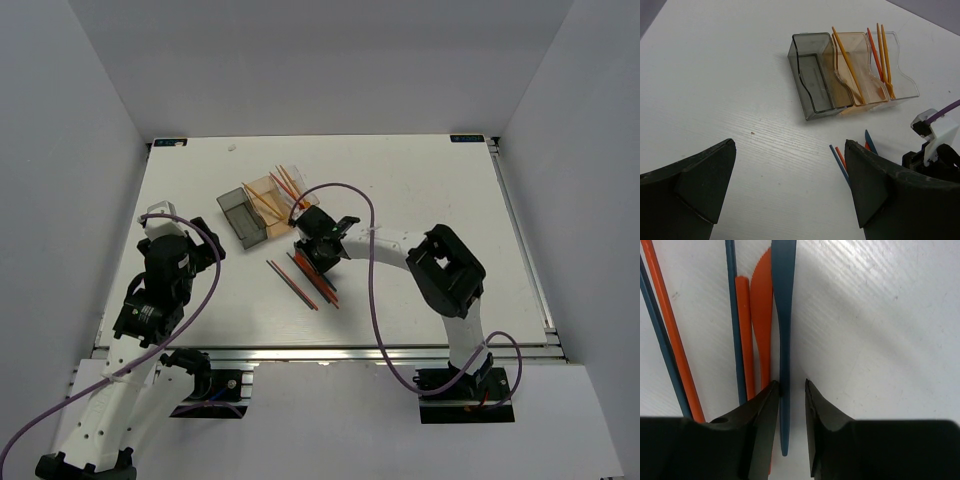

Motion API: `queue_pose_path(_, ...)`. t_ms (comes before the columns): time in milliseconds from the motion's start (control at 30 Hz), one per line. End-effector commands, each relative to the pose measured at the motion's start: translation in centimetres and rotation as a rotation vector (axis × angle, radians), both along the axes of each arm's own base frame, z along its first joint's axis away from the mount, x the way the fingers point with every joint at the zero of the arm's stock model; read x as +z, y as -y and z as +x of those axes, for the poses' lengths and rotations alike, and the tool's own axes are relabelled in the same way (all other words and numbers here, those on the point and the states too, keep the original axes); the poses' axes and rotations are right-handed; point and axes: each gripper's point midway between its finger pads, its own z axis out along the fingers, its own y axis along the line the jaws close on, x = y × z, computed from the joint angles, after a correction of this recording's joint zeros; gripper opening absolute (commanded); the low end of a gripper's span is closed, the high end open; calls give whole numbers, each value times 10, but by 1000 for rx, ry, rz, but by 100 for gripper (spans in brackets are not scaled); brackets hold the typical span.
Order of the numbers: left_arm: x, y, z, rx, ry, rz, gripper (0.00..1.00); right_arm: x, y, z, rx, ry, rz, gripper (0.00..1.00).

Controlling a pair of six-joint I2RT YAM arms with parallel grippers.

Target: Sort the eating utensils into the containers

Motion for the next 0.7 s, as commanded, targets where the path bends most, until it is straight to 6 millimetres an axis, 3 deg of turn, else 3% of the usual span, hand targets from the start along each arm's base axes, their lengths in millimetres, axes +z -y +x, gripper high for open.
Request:
queue_pose_path(0, 0, 2, 1, -6, 5, 1, 98, -27, 38, -33, 3, -112, -115, 33)
queue_pose_path(267, 0, 1, 1, -6, 4, 2, 98, -28, 52, -44, -1, -129, -139, 30)
queue_pose_path(367, 1, 1, 1, -3, 6, 3, 98, -33, 50, -44, 8, -142, -150, 21)
queue_pose_path(500, 2, 0, 0, 0, 11, 0, 98, -38, 53, -40, 3, -127, -176, 0)
queue_pose_path(567, 2, -1, -1, 5, 14, -1, 98, -34, 56, -31, -33, -78, -181, 0)
queue_pose_path(667, 3, -2, -1, 9, 18, 0, 98, -9, 52, -23, -86, -8, -92, 0)
